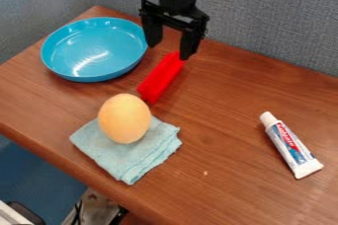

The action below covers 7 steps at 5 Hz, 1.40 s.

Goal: Put the red object on the blue plate

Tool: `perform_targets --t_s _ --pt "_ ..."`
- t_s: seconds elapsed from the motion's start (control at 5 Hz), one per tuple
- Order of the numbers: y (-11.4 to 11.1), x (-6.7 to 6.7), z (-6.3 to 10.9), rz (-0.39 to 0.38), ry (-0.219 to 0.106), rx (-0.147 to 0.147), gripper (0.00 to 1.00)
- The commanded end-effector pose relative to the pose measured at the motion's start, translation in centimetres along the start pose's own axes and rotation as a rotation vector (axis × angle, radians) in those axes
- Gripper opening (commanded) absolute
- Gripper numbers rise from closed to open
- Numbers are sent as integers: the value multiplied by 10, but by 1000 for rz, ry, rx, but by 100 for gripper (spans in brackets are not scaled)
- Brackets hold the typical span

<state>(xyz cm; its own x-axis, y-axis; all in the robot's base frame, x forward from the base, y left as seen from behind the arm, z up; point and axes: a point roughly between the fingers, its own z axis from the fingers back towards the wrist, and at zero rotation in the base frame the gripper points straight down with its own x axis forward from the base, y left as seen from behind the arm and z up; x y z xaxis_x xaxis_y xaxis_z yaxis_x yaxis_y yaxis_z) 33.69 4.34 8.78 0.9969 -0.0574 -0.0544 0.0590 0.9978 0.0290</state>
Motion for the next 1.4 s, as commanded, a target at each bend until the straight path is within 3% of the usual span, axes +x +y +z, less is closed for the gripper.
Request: perform_targets --t_s 0.0,0.6,1.2 --pt "9 -1 1 5 -14 12 100" --pt "21 -4 -32 -12 21 25 100" --pt "31 -4 -53 -9 58 29 100"
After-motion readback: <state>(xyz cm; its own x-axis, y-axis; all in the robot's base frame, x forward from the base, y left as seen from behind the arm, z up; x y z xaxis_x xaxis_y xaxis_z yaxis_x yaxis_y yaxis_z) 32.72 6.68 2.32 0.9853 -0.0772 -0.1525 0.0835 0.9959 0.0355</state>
